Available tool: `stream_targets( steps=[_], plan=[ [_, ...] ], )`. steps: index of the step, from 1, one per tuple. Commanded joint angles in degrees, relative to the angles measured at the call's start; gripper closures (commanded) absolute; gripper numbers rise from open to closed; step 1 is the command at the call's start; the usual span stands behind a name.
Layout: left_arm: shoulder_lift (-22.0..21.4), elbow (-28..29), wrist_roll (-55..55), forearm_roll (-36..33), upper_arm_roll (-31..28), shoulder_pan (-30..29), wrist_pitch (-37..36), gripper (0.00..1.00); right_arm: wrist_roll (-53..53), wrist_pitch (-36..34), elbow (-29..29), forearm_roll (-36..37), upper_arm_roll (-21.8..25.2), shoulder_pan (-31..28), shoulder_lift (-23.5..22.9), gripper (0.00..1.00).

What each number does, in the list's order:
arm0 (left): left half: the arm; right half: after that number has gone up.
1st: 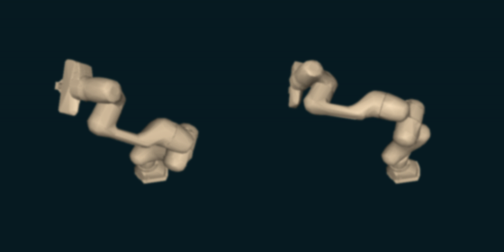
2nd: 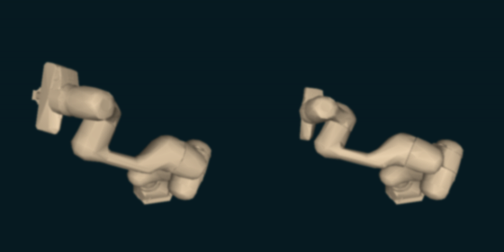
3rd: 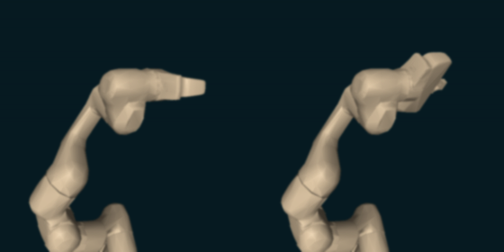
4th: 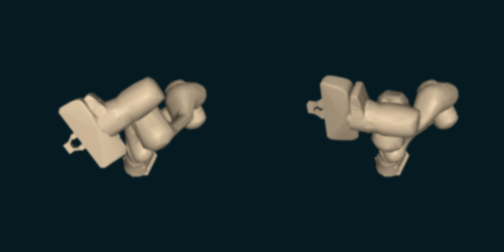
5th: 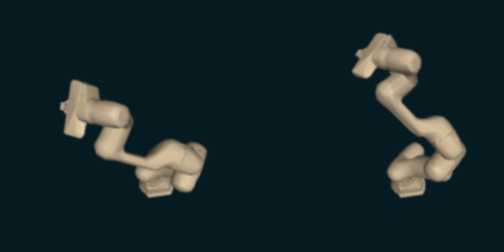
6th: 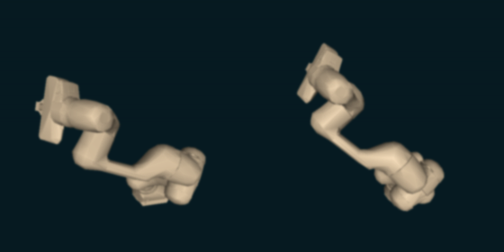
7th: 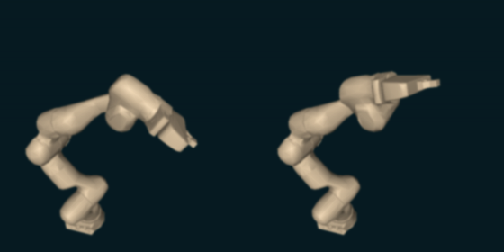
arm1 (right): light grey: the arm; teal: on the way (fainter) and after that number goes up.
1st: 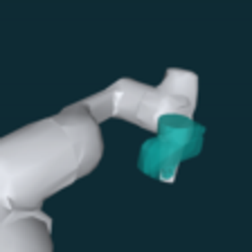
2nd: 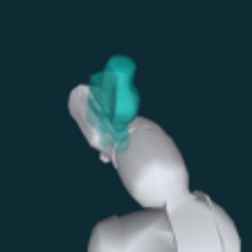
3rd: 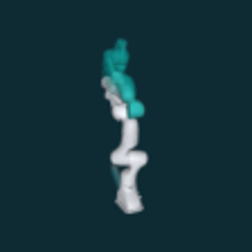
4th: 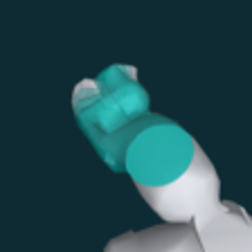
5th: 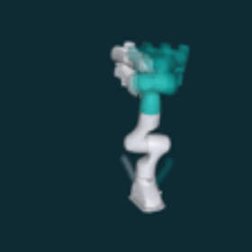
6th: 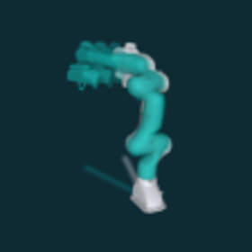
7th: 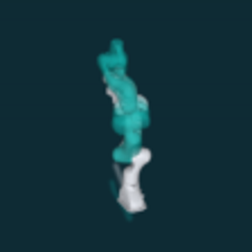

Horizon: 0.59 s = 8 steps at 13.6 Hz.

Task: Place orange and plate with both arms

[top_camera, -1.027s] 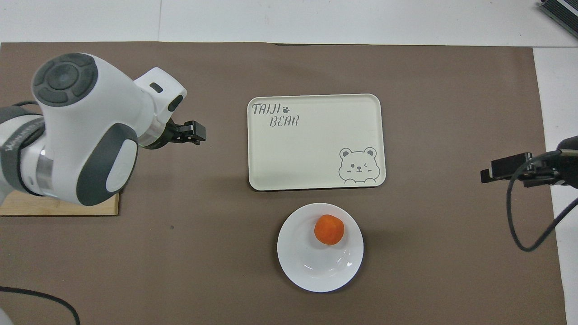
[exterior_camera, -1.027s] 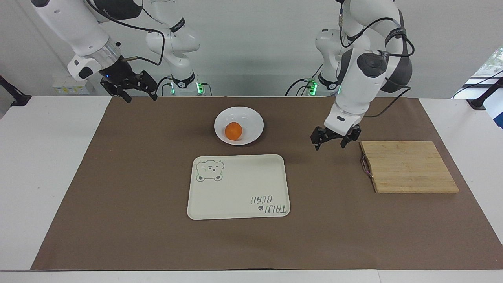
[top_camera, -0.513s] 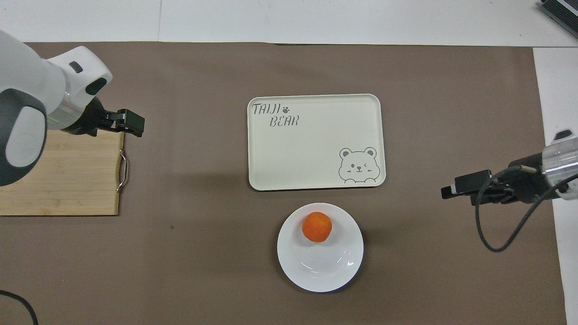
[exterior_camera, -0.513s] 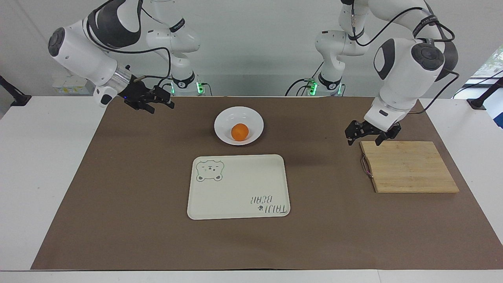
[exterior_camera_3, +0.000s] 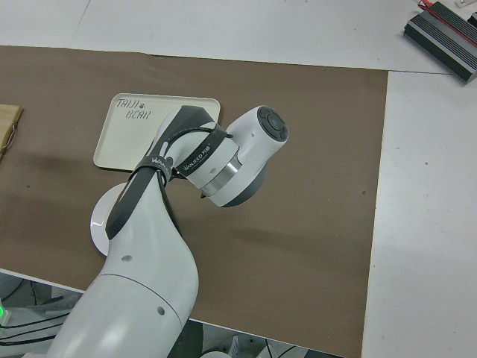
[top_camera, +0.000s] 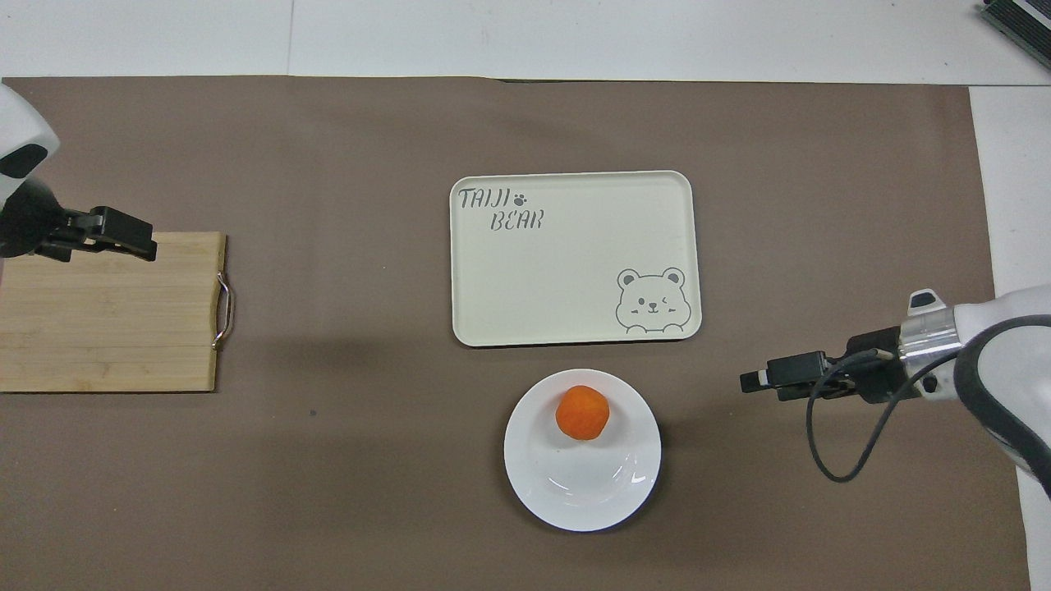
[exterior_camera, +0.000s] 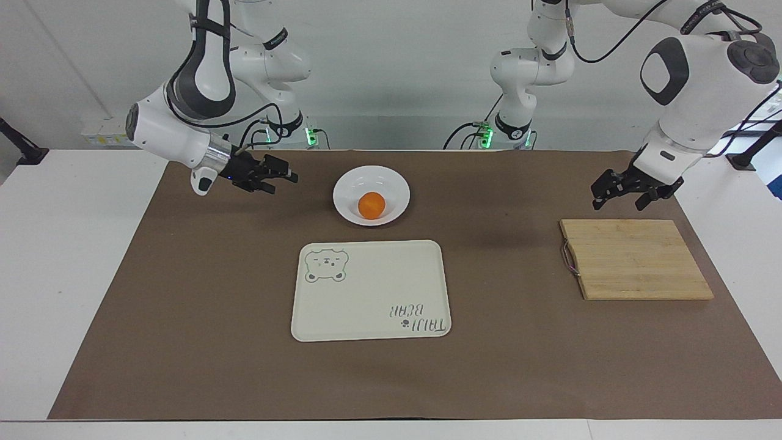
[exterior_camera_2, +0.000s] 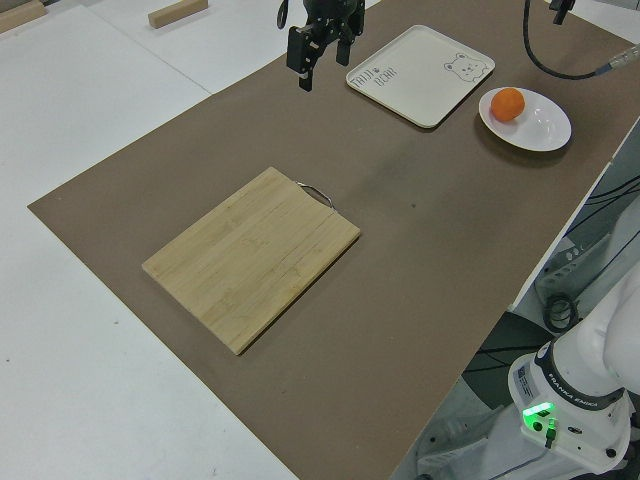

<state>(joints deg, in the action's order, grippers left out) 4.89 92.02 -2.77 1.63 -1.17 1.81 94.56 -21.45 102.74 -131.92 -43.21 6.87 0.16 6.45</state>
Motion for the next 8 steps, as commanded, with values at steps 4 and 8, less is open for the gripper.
stream_targets(
  steps=[4, 8],
  plan=[
    [-7.70, 5.54, 2.76, 0.30, 0.20, -0.76, -2.79, 0.00, -16.48, 6.16, -15.45, -14.68, -0.19, -0.15, 1.47, 0.00],
    [-6.57, 1.77, 4.53, 0.39, 0.20, -0.84, -6.92, 0.00, -24.87, 8.62, -19.69, -21.38, -0.28, 1.33, -1.18, 0.00]
  ],
)
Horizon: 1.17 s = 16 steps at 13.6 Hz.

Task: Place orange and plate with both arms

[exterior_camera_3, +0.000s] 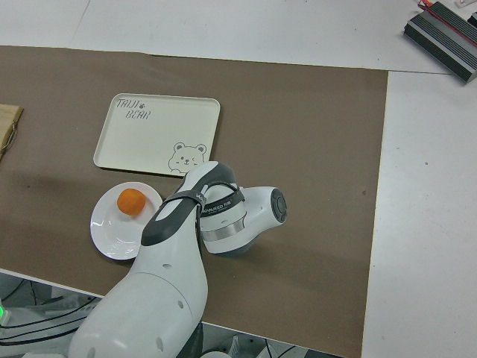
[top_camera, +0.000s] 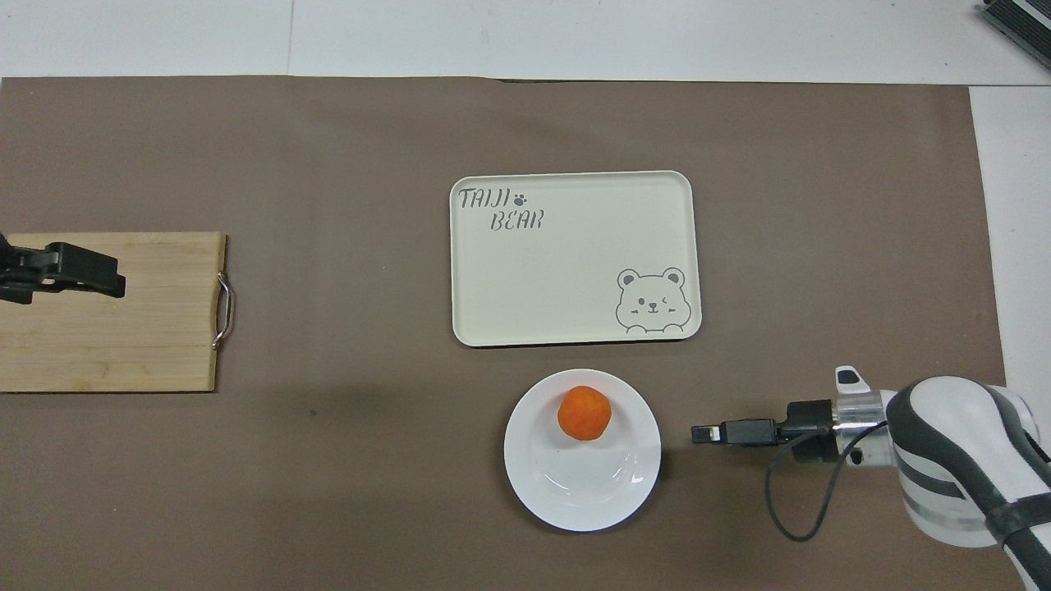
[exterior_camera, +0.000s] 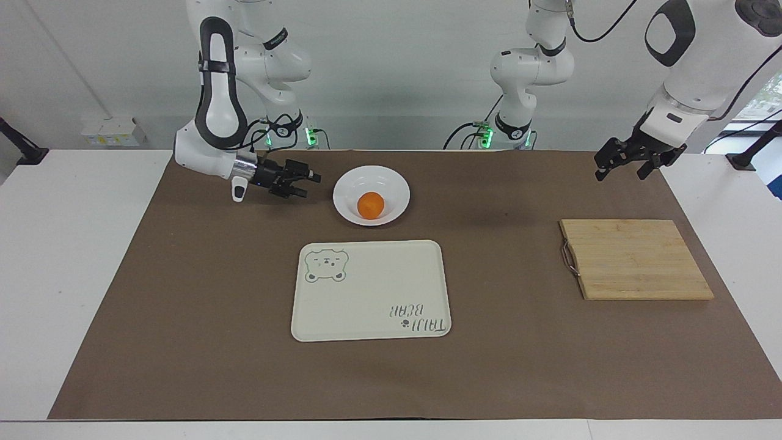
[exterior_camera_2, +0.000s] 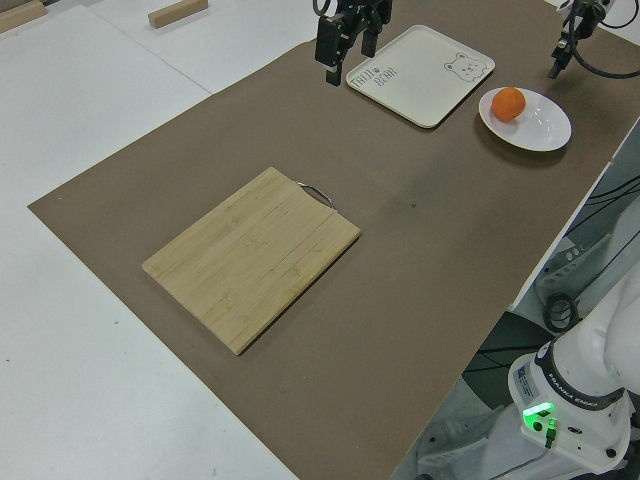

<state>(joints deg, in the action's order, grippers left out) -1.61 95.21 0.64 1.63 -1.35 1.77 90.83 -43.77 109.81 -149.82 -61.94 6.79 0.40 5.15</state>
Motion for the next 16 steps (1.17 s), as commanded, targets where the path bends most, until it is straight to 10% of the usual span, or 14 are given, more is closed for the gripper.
stream_targets(
  steps=[1, 16],
  plan=[
    [-0.06, -1.69, 1.90, 0.30, 0.39, -0.71, -3.73, 0.00, -2.55, 1.46, -2.57, -3.27, -0.19, 1.44, 0.38, 0.00],
    [-0.23, -1.25, 5.78, 0.13, 0.47, -0.45, -3.47, 0.00, -4.92, 7.96, -8.11, -13.91, -0.28, 10.40, 0.56, 0.00]
  ],
)
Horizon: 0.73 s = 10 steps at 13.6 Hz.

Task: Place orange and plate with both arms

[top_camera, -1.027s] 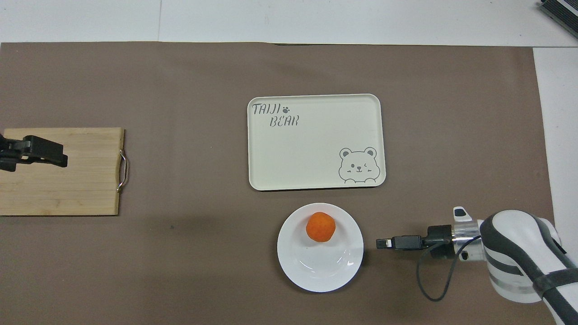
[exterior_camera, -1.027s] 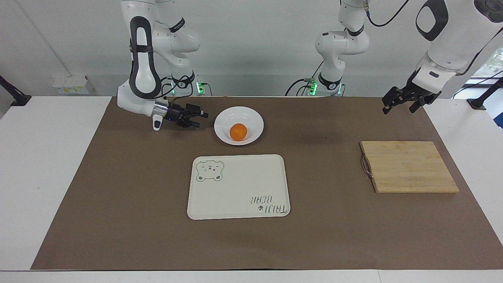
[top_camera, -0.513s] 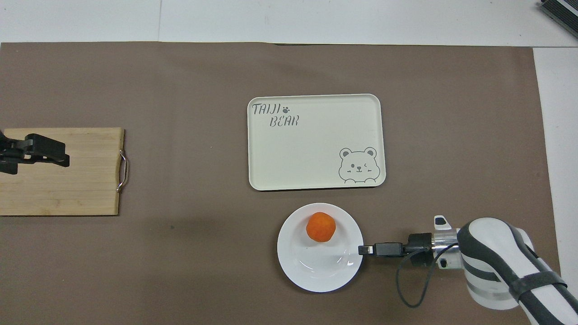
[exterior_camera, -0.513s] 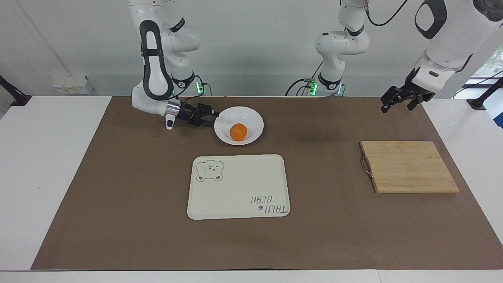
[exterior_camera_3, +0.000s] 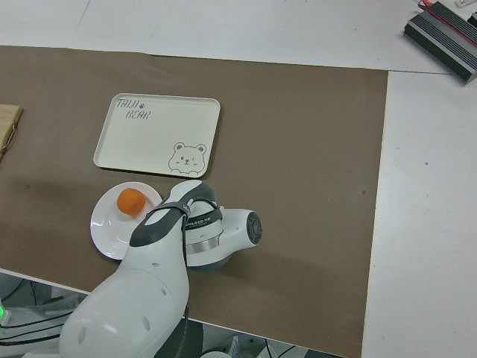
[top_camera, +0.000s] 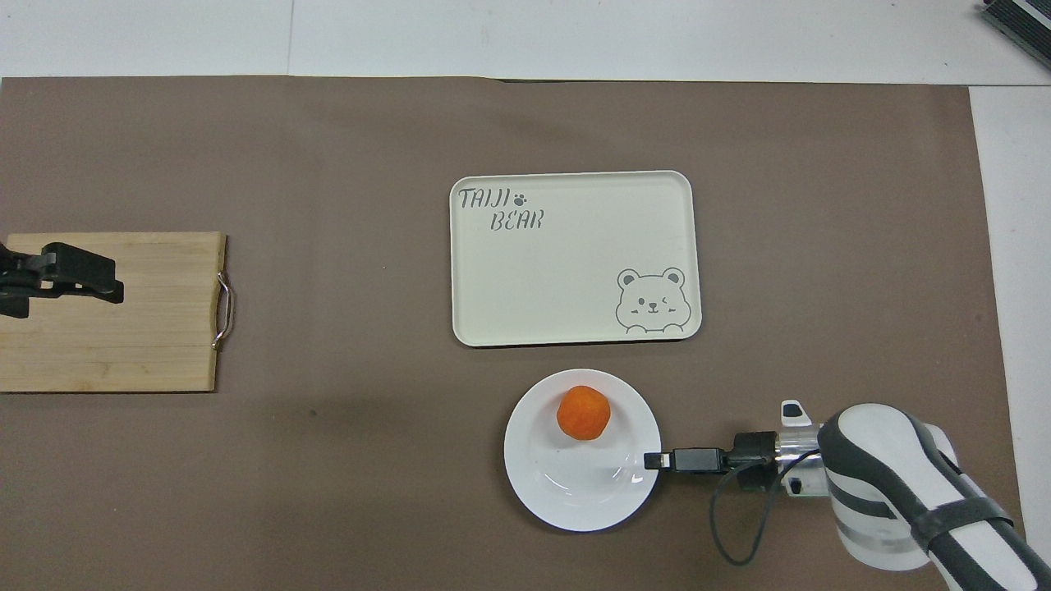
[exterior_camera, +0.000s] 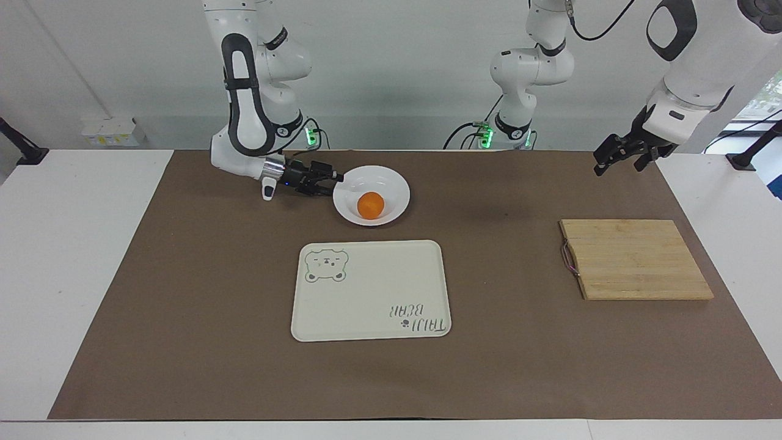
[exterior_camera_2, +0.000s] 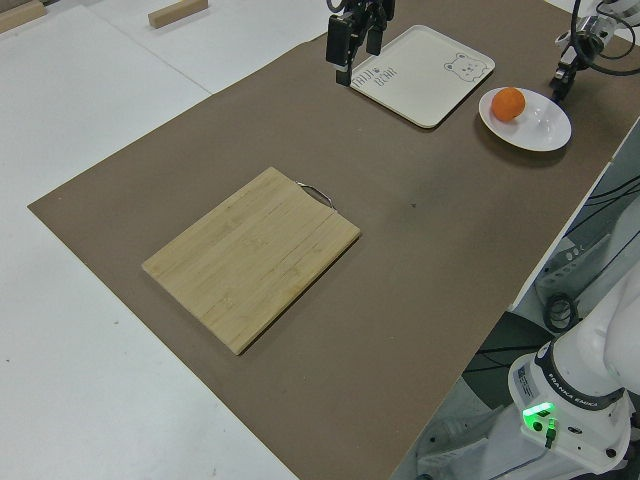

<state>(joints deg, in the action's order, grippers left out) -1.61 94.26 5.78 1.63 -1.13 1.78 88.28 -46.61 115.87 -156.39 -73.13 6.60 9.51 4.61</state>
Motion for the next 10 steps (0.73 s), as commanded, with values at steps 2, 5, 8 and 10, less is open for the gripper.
stream_targets(
  steps=[2, 5, 8, 10],
  plan=[
    [-0.23, -0.31, 0.63, 0.13, 0.25, -0.55, -1.00, 0.00, -2.16, 2.34, -1.63, -3.86, -0.10, 1.91, 1.19, 0.00],
    [-0.23, -0.31, 0.63, 0.13, 0.25, -0.46, -1.01, 0.00, -1.55, 3.66, -1.63, -5.53, -0.10, 3.49, 1.10, 0.65],
    [-0.23, -0.31, 0.63, 0.13, 0.25, -0.46, -1.00, 0.00, 0.38, 3.75, -1.55, -5.53, -0.10, 3.49, 0.84, 1.00],
    [-0.23, -0.31, 0.63, 0.13, 0.25, -0.55, -1.01, 0.00, 0.38, 3.84, -1.37, -5.53, -0.18, 3.58, 0.67, 1.00]
  ],
)
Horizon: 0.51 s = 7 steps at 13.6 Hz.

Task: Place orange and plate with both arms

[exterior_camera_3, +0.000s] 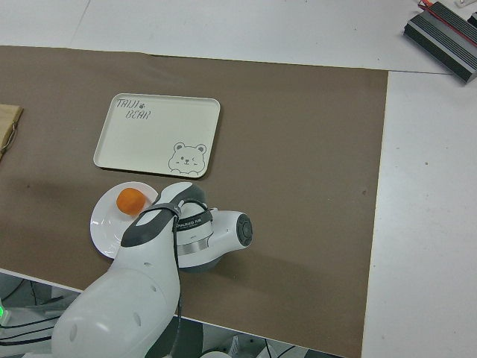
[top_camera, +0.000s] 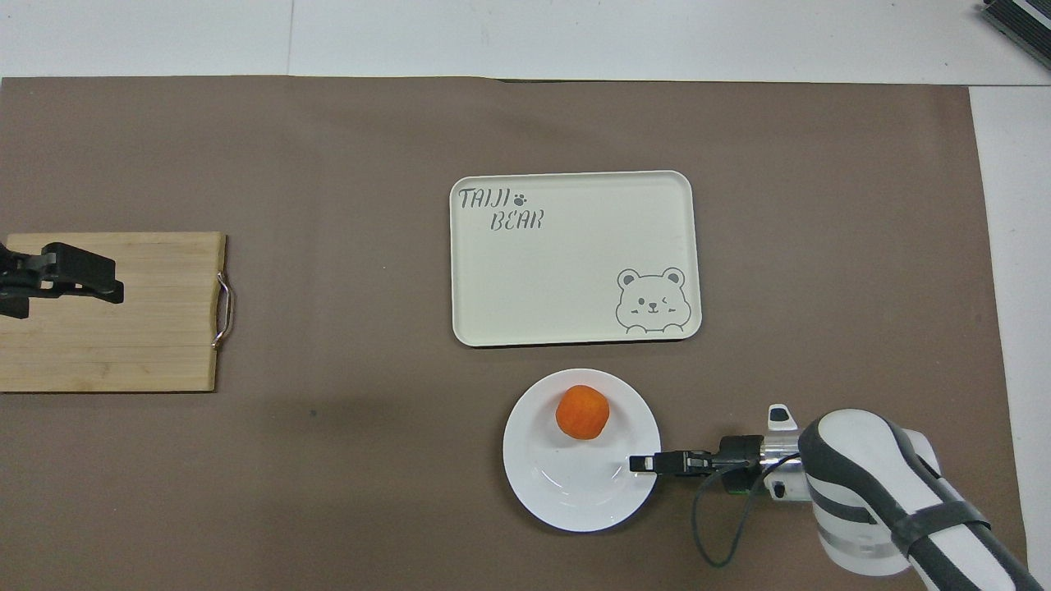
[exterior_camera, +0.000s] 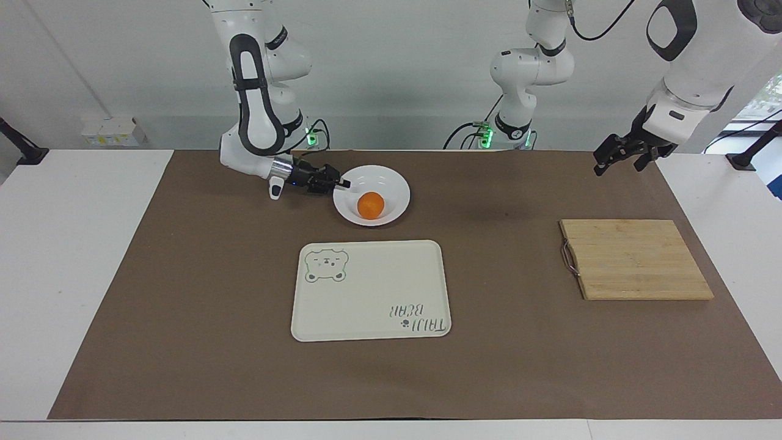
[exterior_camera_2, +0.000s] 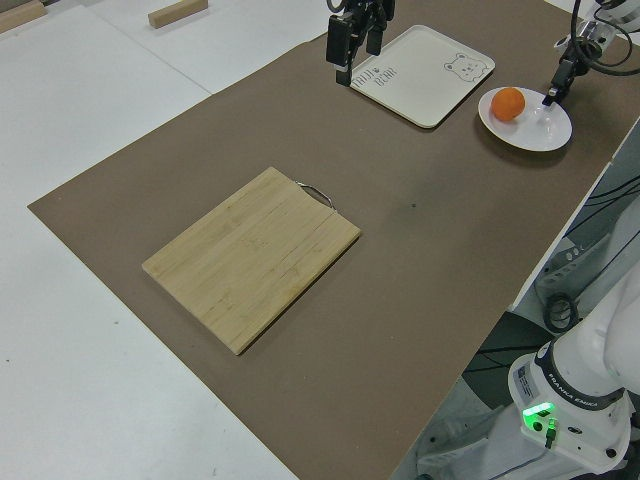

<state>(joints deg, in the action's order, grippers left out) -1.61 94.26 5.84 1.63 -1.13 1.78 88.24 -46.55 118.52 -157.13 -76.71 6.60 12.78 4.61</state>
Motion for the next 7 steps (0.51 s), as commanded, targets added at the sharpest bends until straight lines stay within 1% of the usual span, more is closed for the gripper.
stream_targets(
  steps=[1, 5, 7],
  plan=[
    [-0.23, -0.31, 0.57, 0.13, 0.25, -0.46, -0.88, 0.00, -0.38, 1.36, -0.55, -1.96, -0.18, 0.31, 0.58, 1.00],
    [-0.23, -0.31, 0.57, 0.13, 0.25, -0.46, -0.97, 0.00, -6.35, 0.31, 1.20, -1.96, -0.36, 0.23, -0.30, 1.00],
    [-0.23, -0.31, 0.57, 0.13, 0.25, -0.46, -0.88, 0.00, -6.28, -1.27, 1.91, -1.96, -0.27, -0.13, -0.30, 1.00]
  ],
)
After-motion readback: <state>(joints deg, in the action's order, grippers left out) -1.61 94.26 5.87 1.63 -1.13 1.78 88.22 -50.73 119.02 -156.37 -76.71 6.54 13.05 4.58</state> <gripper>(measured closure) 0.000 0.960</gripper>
